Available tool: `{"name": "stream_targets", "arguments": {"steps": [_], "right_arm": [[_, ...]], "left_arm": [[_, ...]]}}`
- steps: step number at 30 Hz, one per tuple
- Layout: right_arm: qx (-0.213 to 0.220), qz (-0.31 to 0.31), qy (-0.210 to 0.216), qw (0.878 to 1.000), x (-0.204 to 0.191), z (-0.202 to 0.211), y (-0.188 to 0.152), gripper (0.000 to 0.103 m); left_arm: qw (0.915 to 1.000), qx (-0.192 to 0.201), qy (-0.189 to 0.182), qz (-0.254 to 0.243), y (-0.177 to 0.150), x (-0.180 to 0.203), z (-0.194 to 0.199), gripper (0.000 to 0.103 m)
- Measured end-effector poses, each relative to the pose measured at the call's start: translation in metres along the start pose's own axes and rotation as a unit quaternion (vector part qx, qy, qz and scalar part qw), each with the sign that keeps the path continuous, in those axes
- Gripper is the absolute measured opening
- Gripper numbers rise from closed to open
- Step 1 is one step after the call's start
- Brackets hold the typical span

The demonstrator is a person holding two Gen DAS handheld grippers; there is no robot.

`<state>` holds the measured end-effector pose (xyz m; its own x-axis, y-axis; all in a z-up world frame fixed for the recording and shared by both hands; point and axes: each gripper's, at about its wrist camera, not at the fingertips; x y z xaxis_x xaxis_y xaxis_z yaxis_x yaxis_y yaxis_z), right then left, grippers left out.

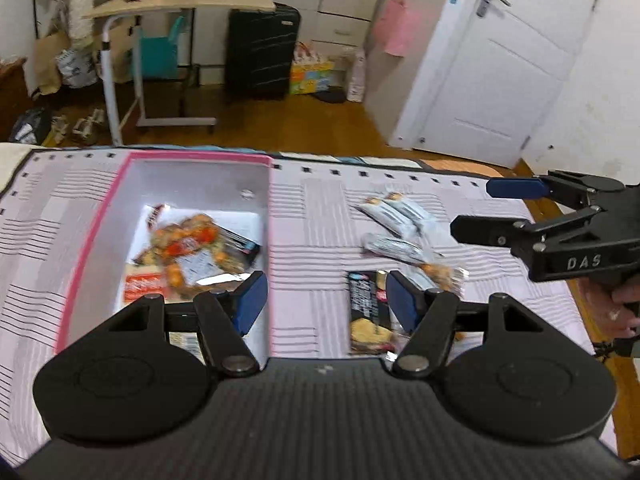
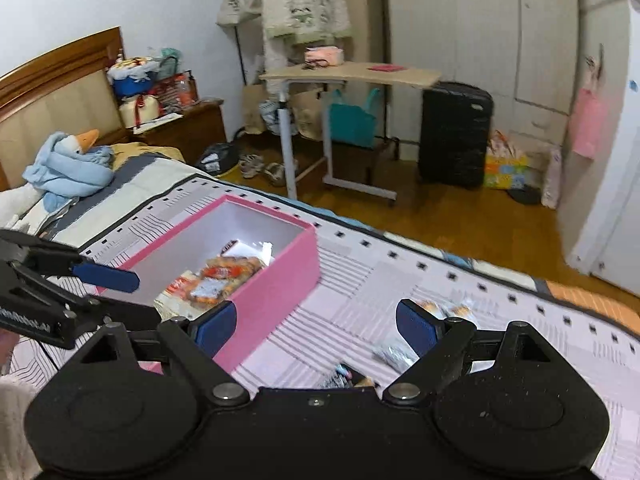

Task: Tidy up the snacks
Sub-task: 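Grasp a white wafer bar with the right tool while the left tool grasps a silver-wrapped snack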

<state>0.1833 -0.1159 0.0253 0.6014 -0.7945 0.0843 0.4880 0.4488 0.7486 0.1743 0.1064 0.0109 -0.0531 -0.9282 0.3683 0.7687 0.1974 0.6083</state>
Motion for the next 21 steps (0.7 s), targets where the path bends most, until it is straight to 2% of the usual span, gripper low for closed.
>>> {"name": "stream_targets", "arguments": {"steps": [4, 7, 10, 14, 17, 21], "right_arm": [[-0.011, -0.002, -0.016, 1.000, 0.009, 0.009, -0.020, 0.089], [-0.031, -0.014, -0.021, 0.999, 0.018, 0.007, -0.037, 0.081], [-0.048, -0.026, -0.010, 0.998, 0.023, 0.000, -0.052, 0.075], [-0.067, -0.017, 0.007, 0.998, 0.023, -0.018, -0.068, 0.073], [-0.082, -0.007, 0.013, 0.997, 0.021, -0.038, -0.079, 0.071], [-0.106, 0.008, 0.009, 0.994, 0.024, -0.067, -0.094, 0.070]], "left_arm": [[0.9997, -0.019, -0.012, -0.005, -0.011, 0.014, -0.016, 0.063], [0.9993, -0.033, -0.016, -0.005, -0.019, 0.023, -0.032, 0.063], [0.9975, -0.066, -0.024, 0.014, -0.018, 0.030, -0.056, 0.063], [0.9944, -0.092, -0.016, 0.049, -0.010, 0.042, -0.089, 0.063], [0.9917, -0.102, -0.017, 0.077, -0.005, 0.052, -0.113, 0.063], [0.9909, -0.086, -0.005, 0.104, -0.003, 0.063, -0.144, 0.063]]}}
Point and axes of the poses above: each gripper's, at about its wrist camera, not at the fingertips, and z roughly against the way its jaws point, x to its right, y to its top, and after that the axes turned 11 degrees about z, right-handed
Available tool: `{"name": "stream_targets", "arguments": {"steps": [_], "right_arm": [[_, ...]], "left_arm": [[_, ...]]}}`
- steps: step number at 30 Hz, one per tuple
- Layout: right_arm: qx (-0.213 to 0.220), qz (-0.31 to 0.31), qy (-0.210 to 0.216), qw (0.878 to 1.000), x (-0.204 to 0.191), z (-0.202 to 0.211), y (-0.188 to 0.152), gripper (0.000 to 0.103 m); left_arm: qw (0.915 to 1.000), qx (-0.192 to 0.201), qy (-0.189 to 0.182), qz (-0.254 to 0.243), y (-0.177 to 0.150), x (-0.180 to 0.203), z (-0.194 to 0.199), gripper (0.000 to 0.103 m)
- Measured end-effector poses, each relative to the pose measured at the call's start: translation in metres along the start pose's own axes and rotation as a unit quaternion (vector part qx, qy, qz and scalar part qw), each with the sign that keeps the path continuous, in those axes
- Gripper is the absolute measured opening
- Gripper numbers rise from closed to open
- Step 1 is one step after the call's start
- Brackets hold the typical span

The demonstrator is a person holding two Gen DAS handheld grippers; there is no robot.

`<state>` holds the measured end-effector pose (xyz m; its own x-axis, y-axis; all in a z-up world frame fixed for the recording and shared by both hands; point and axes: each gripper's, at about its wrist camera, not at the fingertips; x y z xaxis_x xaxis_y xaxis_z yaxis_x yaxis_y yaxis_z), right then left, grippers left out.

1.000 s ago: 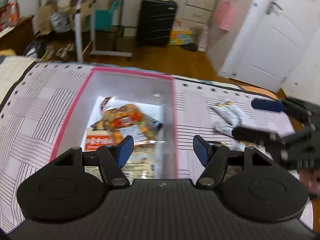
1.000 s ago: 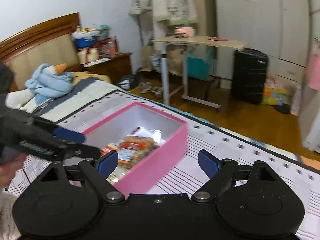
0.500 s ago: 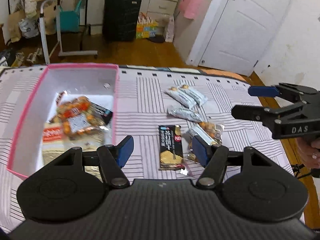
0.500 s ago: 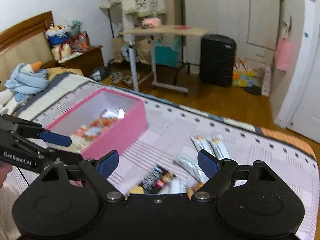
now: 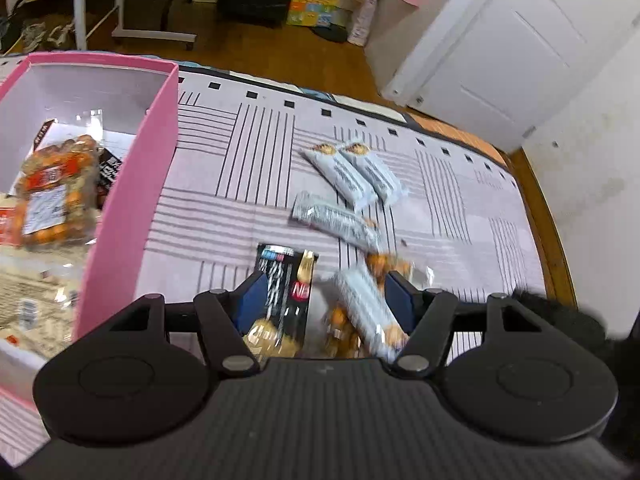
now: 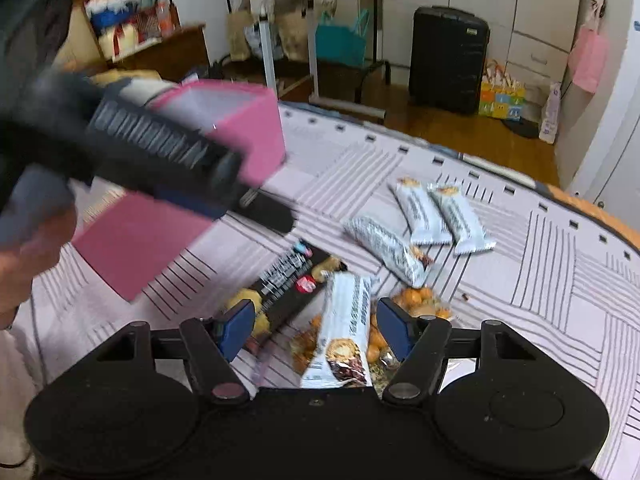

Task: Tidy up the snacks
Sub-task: 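Grasp a white wafer bar with the right tool while the left tool grasps a silver-wrapped snack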

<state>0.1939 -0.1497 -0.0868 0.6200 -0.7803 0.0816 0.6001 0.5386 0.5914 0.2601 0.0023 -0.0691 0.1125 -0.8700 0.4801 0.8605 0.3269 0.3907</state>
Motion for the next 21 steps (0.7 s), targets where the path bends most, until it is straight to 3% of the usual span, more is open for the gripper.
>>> {"name": "stream_targets", "arguments": {"steps": [4, 12, 16, 21], "right_arm": [[-0.016, 0.003, -0.015, 1.000, 0.007, -0.023, -0.008, 0.061], [-0.012, -0.003, -0.008, 1.000, 0.024, -0.039, -0.017, 0.060], [-0.003, 0.025, -0.018, 1.000, 0.023, -0.037, -0.017, 0.038], [0.002, 0.013, -0.025, 1.000, 0.040, -0.036, -0.017, 0.037]], "left_arm": [[0.9989, 0.015, 0.005, 0.043, 0.008, 0.002, -0.033, 0.065], [0.9960, 0.016, 0.028, 0.083, 0.022, 0.007, -0.102, 0.065], [0.9943, 0.020, 0.038, 0.098, 0.031, 0.003, -0.124, 0.065], [0.9932, 0.016, 0.054, 0.102, 0.038, 0.003, -0.147, 0.067]]}}
Point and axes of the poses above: each gripper's, at about its wrist camera, not at the fingertips, and z roughly against the way its jaws point, x to its right, y to its top, and after that the axes turned 11 degrees about z, right-handed
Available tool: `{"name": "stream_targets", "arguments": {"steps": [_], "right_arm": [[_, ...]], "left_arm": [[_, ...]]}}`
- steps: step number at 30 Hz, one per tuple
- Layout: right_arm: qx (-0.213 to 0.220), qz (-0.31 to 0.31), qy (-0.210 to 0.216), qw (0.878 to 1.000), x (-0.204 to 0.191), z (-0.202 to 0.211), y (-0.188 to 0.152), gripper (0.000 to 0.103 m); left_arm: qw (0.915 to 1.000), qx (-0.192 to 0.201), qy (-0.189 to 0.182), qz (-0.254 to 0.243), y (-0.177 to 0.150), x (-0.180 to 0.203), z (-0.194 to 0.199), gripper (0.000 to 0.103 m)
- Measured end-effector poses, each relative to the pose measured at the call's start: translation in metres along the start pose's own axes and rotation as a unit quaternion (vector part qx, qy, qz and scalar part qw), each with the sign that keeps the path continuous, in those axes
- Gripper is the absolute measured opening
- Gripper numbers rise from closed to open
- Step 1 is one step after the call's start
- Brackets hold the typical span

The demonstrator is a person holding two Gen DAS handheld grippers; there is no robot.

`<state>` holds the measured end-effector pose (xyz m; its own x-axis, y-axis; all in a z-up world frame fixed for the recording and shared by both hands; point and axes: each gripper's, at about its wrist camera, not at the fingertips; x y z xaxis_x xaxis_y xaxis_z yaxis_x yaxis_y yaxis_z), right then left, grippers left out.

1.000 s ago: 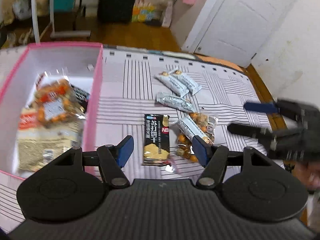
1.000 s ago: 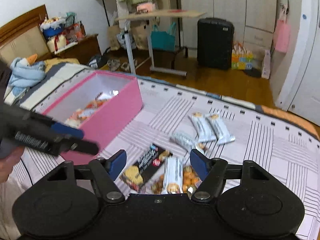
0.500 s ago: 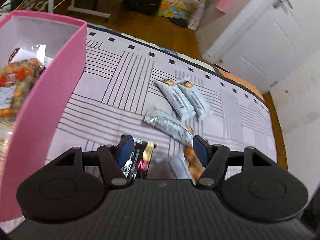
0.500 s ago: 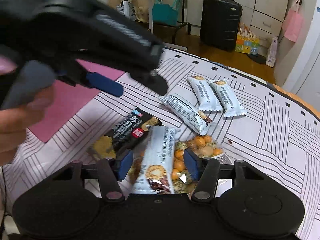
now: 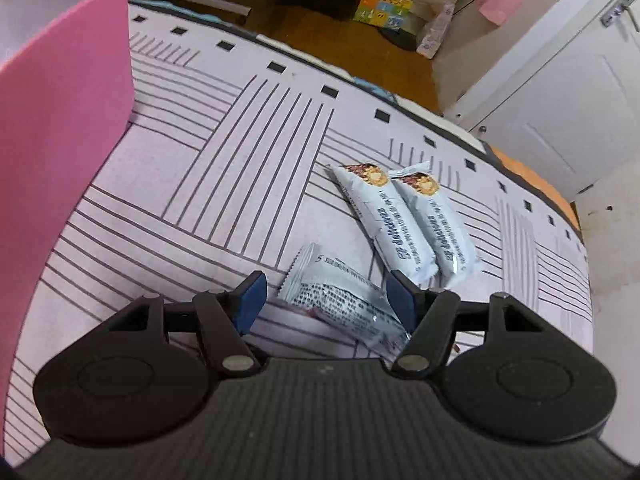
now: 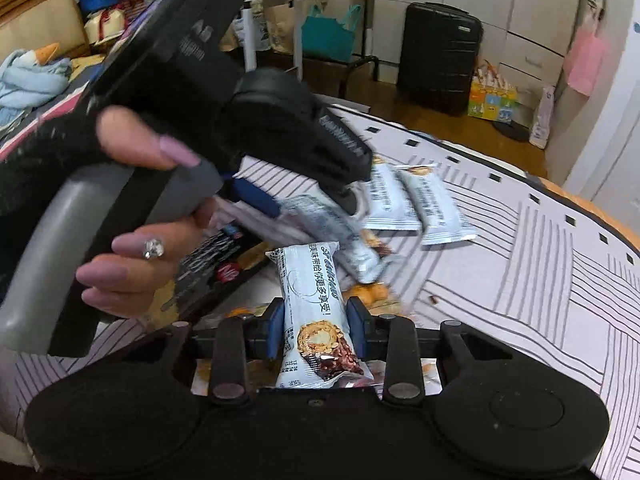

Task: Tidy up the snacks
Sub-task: 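Grasp a white wafer bar with the right tool while the left tool grasps a silver-wrapped snack, then carry both snacks into the pink box and open both tools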

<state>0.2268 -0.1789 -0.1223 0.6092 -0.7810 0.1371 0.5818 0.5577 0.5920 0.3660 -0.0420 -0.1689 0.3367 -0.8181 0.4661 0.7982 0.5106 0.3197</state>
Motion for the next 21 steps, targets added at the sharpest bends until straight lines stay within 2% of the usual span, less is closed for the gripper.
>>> {"name": "stream_targets", "arguments": {"steps": [5, 7, 8, 9, 14, 21], "right_arm": [[0.002, -0.023, -0.009, 1.000, 0.019, 0.002, -0.004, 0.037], [0.005, -0.030, -0.013, 0.999, 0.022, 0.002, -0.008, 0.037], [0.007, -0.034, -0.013, 0.999, 0.022, 0.002, -0.009, 0.037], [0.009, -0.038, -0.014, 0.999, 0.022, 0.002, -0.010, 0.037], [0.017, -0.052, -0.023, 0.998, 0.023, 0.001, -0.014, 0.036], [0.018, -0.074, -0.030, 0.997, 0.017, 0.013, -0.018, 0.033]], "left_arm": [[0.9995, 0.025, 0.010, -0.019, -0.004, 0.008, -0.004, 0.068], [0.9987, 0.035, 0.022, -0.030, -0.008, 0.011, -0.005, 0.062], [0.9980, 0.043, 0.026, -0.039, -0.011, 0.012, -0.004, 0.051], [0.9974, 0.049, 0.023, -0.047, -0.012, 0.013, -0.003, 0.047], [0.9984, 0.047, 0.004, -0.031, -0.010, 0.006, 0.002, 0.035], [0.9981, 0.051, -0.006, -0.036, -0.011, 0.002, 0.025, 0.032]]}}
Point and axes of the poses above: each gripper's, at about its wrist camera, not at the fingertips, and z roughly against the way its jaws point, x to its right, y to its top, and after that the axes turned 11 degrees about z, right-handed
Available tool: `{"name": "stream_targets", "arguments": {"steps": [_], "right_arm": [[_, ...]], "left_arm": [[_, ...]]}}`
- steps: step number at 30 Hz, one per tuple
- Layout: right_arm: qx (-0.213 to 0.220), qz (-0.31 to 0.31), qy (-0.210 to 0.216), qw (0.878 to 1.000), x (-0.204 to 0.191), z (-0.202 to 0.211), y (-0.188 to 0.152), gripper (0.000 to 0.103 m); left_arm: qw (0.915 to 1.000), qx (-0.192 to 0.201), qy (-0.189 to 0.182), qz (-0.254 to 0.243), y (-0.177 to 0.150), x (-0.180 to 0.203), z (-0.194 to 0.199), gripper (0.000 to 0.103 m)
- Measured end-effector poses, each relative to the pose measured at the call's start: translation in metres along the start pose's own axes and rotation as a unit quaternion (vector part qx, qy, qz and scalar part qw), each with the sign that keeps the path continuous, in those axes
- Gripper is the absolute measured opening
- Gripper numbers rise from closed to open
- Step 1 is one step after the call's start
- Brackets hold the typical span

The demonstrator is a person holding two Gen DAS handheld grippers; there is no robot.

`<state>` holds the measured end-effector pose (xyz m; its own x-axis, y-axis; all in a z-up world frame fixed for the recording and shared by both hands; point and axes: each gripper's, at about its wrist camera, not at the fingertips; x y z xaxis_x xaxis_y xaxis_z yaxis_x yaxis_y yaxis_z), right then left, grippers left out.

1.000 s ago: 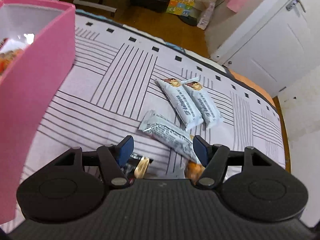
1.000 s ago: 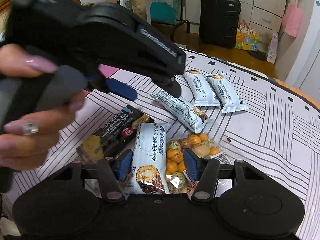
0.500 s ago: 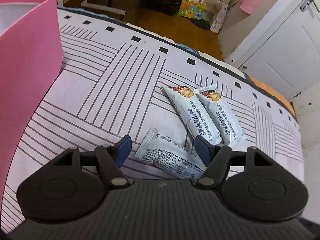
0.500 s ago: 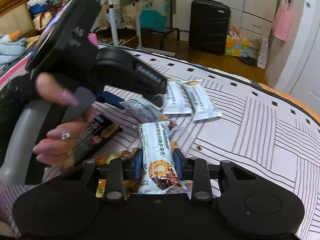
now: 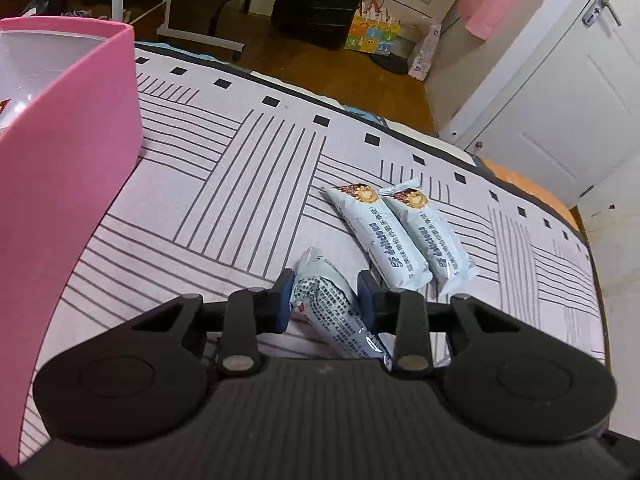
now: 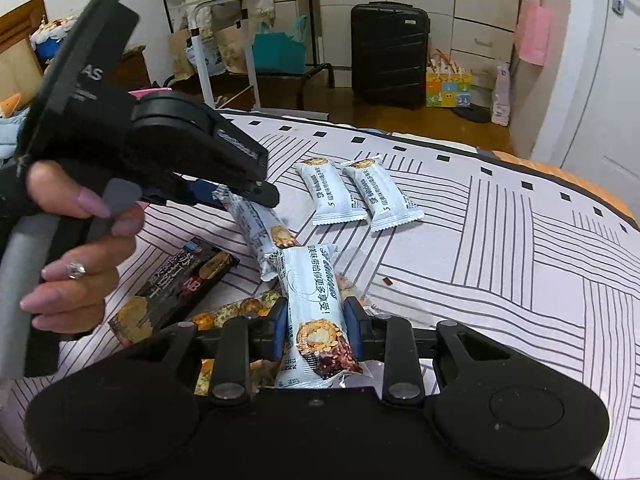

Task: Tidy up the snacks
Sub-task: 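Carry both snacks into the pink box and open both tools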

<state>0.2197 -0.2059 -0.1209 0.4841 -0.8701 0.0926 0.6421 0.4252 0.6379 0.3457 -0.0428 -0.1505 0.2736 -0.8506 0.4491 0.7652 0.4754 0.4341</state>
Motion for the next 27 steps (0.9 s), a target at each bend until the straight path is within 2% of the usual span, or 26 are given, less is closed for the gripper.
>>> {"name": "stream_targets", "arguments": {"steps": [6, 11, 19, 27], "right_arm": [[0.004, -0.002, -0.007, 1.000, -0.008, 0.014, 0.000, 0.032], [0.002, 0.013, -0.011, 1.000, -0.021, 0.030, 0.000, 0.032], [-0.016, 0.025, -0.012, 0.999, -0.030, 0.054, -0.002, 0.032], [-0.035, 0.023, 0.006, 0.999, -0.042, 0.080, 0.000, 0.032]], "left_arm": [[0.9999, 0.003, -0.013, 0.007, 0.003, -0.006, 0.026, 0.032], [0.9999, 0.009, 0.001, -0.012, 0.002, -0.007, 0.045, 0.032], [0.9991, -0.010, 0.019, -0.038, -0.001, -0.012, 0.070, 0.031], [0.9969, -0.035, 0.020, -0.068, -0.022, -0.021, 0.106, 0.031]]}}
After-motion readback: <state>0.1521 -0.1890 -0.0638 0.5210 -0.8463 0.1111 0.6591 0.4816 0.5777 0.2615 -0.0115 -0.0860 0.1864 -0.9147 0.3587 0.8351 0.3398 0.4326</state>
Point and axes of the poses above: each gripper's, at about its wrist camera, not at the fingertips, and z roughly against the way its jaws point, x to its right, y to its top, and after that the axes turned 11 degrees about z, right-handed
